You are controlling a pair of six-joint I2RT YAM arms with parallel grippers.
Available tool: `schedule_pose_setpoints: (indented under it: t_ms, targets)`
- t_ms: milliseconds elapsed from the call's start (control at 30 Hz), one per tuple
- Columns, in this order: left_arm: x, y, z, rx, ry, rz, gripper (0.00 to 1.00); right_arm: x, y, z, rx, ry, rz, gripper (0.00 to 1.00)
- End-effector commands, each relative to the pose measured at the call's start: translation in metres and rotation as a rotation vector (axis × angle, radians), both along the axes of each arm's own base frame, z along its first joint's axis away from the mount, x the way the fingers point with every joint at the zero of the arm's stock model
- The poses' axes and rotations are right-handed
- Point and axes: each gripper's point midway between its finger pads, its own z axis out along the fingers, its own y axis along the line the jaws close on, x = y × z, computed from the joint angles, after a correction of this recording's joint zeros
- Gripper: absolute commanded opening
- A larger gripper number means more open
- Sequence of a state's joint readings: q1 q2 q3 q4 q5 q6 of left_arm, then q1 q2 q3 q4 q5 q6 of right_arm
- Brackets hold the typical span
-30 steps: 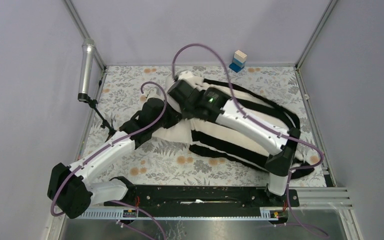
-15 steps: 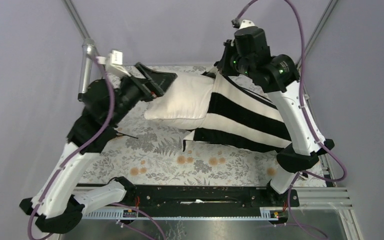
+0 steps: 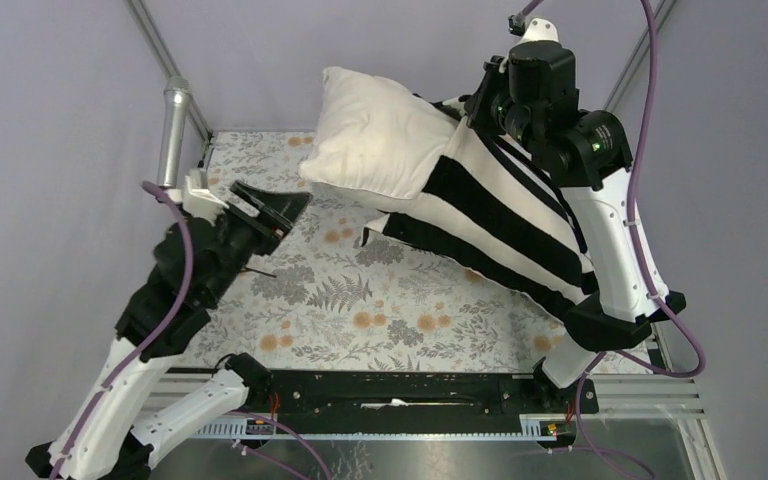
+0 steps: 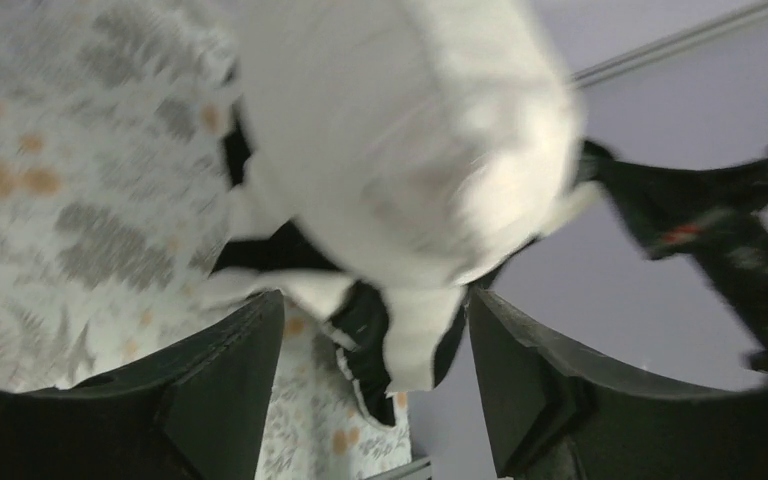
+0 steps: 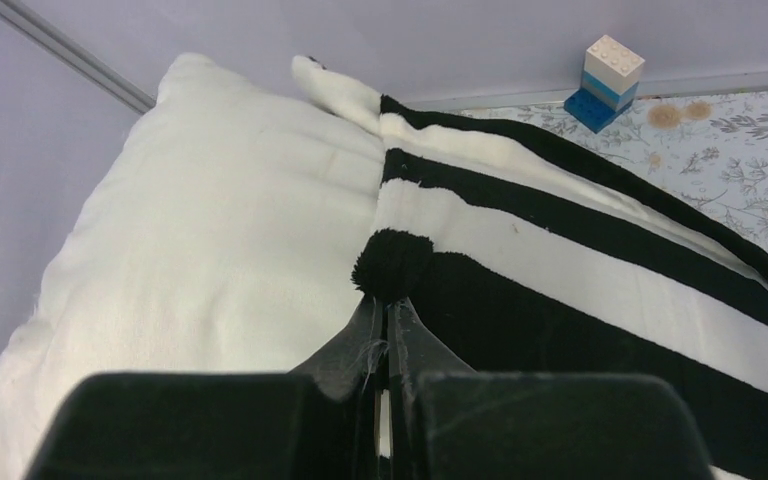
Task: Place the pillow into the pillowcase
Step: Stuff the pillow into the pillowcase.
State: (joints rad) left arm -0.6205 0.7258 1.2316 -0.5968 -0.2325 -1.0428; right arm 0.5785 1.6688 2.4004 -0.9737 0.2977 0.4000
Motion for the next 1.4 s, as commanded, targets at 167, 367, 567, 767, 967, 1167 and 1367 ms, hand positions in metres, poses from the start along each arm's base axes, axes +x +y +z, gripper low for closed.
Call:
schedule_pose_setpoints:
  t_ms: [167,367,567,767,967,1167,1367]
  targets:
    - [0.032,-0.034,-0.104,-0.201,0.241,-0.065,0.64,-0.034,-0.043,0.142,0.208,-0.418,-0.082,0.0]
    - [0.06,-0.062,-0.142,-0.405,0.264,-0.225,0.66,-0.05,-0.055,0.151,0.221,-0.443,-0.092,0.0]
    - [0.072,-0.089,-0.132,-0.588,0.181,-0.39,0.77,-0.069,-0.062,0.157,0.259,-0.479,-0.066,0.0]
    - [0.064,-0.111,-0.111,-0.838,0.136,-0.528,0.79,-0.086,-0.076,0.167,0.277,-0.512,-0.086,0.0]
    - [0.043,-0.151,-0.109,-0.988,0.199,-0.659,0.79,-0.092,-0.083,0.174,0.286,-0.53,-0.101,0.0]
    - [0.027,-0.168,-0.108,-1.078,0.227,-0.685,0.79,-0.092,-0.084,0.175,0.288,-0.533,-0.104,0.0]
    - [0.022,-0.183,-0.098,-1.122,0.21,-0.706,0.77,-0.09,-0.079,0.174,0.298,-0.527,-0.088,0.0]
